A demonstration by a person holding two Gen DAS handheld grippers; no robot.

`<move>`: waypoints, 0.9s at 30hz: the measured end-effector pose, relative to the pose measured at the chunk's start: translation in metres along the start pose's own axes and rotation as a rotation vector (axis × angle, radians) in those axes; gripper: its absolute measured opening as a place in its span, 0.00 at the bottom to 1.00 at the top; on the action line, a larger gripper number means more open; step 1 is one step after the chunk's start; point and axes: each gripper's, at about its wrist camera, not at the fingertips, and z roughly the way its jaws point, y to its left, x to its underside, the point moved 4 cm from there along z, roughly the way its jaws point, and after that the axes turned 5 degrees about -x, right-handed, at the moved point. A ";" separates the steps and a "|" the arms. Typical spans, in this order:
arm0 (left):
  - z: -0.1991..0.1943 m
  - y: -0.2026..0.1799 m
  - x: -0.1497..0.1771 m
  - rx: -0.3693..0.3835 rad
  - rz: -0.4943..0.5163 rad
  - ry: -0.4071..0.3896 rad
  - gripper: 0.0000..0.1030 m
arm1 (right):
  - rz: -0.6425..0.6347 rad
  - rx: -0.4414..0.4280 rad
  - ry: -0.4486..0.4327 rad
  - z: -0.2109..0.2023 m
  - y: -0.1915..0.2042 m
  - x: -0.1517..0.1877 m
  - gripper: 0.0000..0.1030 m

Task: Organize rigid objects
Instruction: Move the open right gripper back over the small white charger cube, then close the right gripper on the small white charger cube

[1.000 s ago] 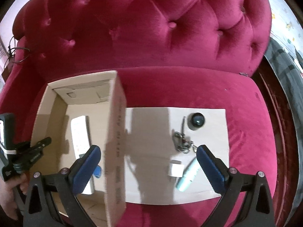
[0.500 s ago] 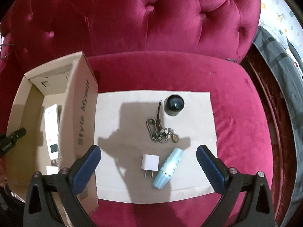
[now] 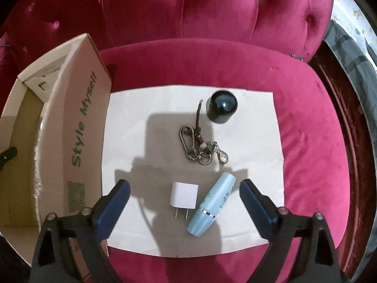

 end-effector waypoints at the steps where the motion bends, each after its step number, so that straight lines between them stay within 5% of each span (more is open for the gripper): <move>1: 0.000 0.000 0.000 -0.001 0.001 0.000 0.15 | 0.003 -0.002 0.006 0.003 -0.001 0.001 0.87; 20: 0.000 -0.003 0.000 0.000 0.001 0.004 0.15 | -0.004 -0.015 0.080 0.039 0.000 0.010 0.52; 24: 0.000 -0.003 0.000 0.001 -0.001 0.004 0.15 | -0.017 -0.011 0.086 0.044 0.004 0.011 0.31; 27: 0.000 -0.003 0.000 0.000 0.000 0.004 0.15 | -0.011 -0.017 0.080 0.043 0.005 0.011 0.30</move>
